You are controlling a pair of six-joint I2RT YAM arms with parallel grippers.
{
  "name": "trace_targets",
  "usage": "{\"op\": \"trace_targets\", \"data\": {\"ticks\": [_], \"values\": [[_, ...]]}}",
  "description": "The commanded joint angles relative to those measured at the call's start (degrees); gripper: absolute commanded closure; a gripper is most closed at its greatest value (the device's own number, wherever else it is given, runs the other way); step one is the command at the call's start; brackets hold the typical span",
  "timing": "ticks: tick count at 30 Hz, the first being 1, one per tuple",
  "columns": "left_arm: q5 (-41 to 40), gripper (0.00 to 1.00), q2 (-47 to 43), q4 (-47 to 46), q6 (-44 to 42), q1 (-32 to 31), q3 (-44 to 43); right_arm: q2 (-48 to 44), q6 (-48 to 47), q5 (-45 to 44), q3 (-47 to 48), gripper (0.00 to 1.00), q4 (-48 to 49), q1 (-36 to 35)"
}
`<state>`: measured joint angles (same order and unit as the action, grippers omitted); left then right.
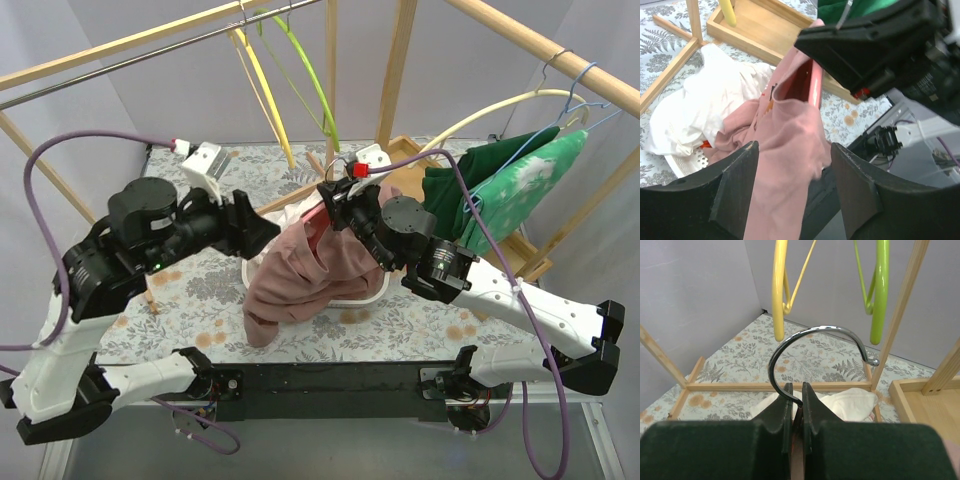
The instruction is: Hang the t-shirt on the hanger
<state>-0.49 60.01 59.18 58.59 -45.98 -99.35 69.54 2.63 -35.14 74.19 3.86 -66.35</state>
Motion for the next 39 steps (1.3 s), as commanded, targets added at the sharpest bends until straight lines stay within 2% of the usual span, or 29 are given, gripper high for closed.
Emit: {"op": "trace_targets", "data": {"ticks": [1, 4, 8, 15, 18, 19, 20, 21, 23, 24, 25, 28, 29, 31, 33, 39], "values": [[5.3, 0.42, -5.3, 5.1, -3.6, 0.0, 2.5, -1.2, 0.2, 1.2, 2.2, 0.99, 1.2, -0.1], [9.7, 0.39, -6.0, 4.3, -4.6, 0.0, 6.4, -0.7, 0.0, 1.8, 2.8, 0.99, 0.4, 0.0], [9.1, 0.40, -3.3, 5.5, -5.2, 0.0, 8.9, 0.3, 0.0, 2.7, 3.9, 0.99, -1.0, -0.1], [9.4, 0.40, -3.7, 0.5, -4.9, 0.0, 15.0, 1.1, 0.2, 3.0, 4.5, 0.99, -1.9, 0.0], [6.3, 0.59, -4.4, -0.6, -4.3, 0.0, 17.4, 1.3, 0.3, 3.6, 4.6, 0.99, -2.1, -0.1], [5.1, 0.69, -4.7, -1.3, -4.1, 0.0, 18.0, 1.2, 0.3, 3.8, 4.6, 0.99, -2.2, -0.1], [4.2, 0.96, -5.4, -3.1, -3.4, 0.0, 19.4, 1.3, 0.2, 3.9, 4.5, 0.99, -2.2, -0.1], [3.4, 1.00, -6.3, -4.6, -2.9, 0.0, 20.5, 1.4, 0.1, 4.0, 4.5, 0.99, -2.5, -0.1], [1.9, 1.00, -9.0, -8.1, -1.7, 0.0, 23.7, 1.3, 0.2, 4.2, 4.2, 0.97, -3.0, 0.0], [1.4, 1.00, -9.8, -9.1, -1.7, 0.0, 24.5, 1.3, 0.2, 4.3, 3.9, 0.92, -3.2, -0.1], [1.8, 1.00, -11.3, -9.8, -1.6, 0.0, 25.4, 1.0, 0.2, 4.5, 3.6, 0.77, -3.3, -0.1], [-0.5, 1.00, -12.5, -10.1, -1.5, 0.0, 27.1, 0.1, 0.5, 6.2, 3.0, 0.48, -5.4, -0.1], [-1.4, 1.00, -13.4, -10.0, -1.5, 0.0, 27.5, -0.3, 0.7, 7.2, 3.0, 0.43, -6.3, 0.0], [-2.3, 1.00, -14.3, -9.8, -1.2, 0.0, 28.4, -1.7, 1.7, 8.3, 3.2, 0.36, -9.1, -0.1], [-1.9, 1.00, -16.0, -9.9, -1.1, 0.0, 29.6, -2.7, 3.4, 8.8, 2.6, 0.32, -10.9, 0.1], [0.3, 1.00, -17.1, -8.2, -1.5, 0.0, 30.0, -4.0, 5.7, 11.7, -1.8, 0.34, -13.4, 1.4]]}}
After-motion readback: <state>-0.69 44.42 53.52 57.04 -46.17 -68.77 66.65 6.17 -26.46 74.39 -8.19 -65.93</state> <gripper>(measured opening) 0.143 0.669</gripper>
